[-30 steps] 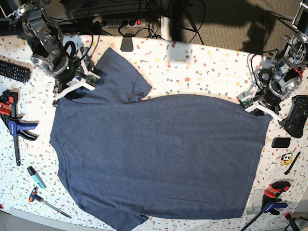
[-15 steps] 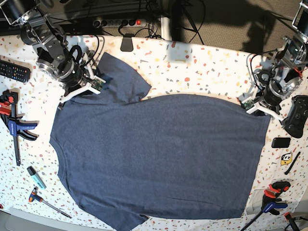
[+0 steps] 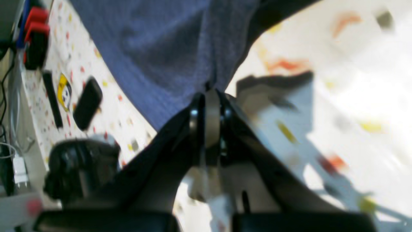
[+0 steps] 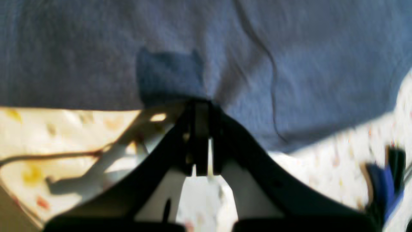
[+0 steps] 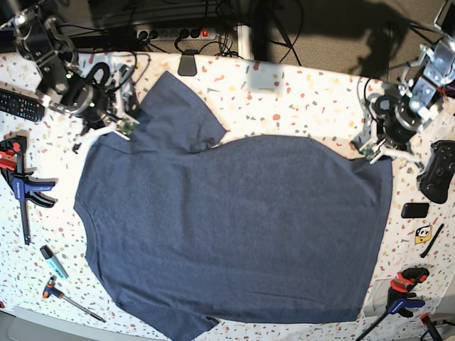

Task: Fold the T-shirt properly
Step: 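Close both grippers on the shirt edge at shoulder and corner, then pull the grasped shirt edge toward the robot with both grippers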

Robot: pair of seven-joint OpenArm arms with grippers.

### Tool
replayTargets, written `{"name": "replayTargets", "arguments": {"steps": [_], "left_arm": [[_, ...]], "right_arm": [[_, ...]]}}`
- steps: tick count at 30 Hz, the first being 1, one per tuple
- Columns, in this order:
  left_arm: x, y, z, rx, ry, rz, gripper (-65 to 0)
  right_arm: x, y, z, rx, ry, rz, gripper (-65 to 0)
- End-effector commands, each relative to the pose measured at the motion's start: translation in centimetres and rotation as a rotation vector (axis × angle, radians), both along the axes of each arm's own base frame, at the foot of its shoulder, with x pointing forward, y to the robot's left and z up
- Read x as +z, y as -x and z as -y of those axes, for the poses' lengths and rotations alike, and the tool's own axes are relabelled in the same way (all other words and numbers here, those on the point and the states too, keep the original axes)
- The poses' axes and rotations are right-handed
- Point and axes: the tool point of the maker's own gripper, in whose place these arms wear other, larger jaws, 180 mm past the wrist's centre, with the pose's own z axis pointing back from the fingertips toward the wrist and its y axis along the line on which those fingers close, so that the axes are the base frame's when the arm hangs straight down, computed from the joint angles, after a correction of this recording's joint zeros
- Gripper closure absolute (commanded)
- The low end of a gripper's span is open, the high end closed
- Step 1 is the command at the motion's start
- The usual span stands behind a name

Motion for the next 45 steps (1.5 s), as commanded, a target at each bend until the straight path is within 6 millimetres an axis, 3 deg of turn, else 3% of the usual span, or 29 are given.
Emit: {"name": "replayTargets", "arguments": {"steps": [1,10,19,30,40,45], "left_arm": [[0.9,-0.1,-0.5,-0.001,-0.014,0.015,0.0],[3.3,2.8,-2.3,0.168,0.100,0.069,0.0],[5.7,6.7,-4.3,0.246,0.133,0.087,0.0],[5.6,11.8,-5.9,0.271,0.115,0.031,0.0],[6.8,10.7,-5.4,0.251,0.137,0.096,0.0],[8.4,8.0,-5.6,0.258,0.144,0.180,0.0]], "right_arm": [[2.0,-1.0,0.9,-0.006,0.003,0.050,0.0],[2.9,3.7,1.9,-0.043,0.001,0.011,0.0],[3.4,8.5,-0.6,0.015,0.004,-0.066,0.0],[3.8,14.3,-3.0,0.098,0.007,-0.143,0.0],[4.3,14.3,-3.6,0.053,-0.026,-0.095,0.0],[6.3,10.2,-2.1,-0.051,0.006,0.101,0.0]]}}
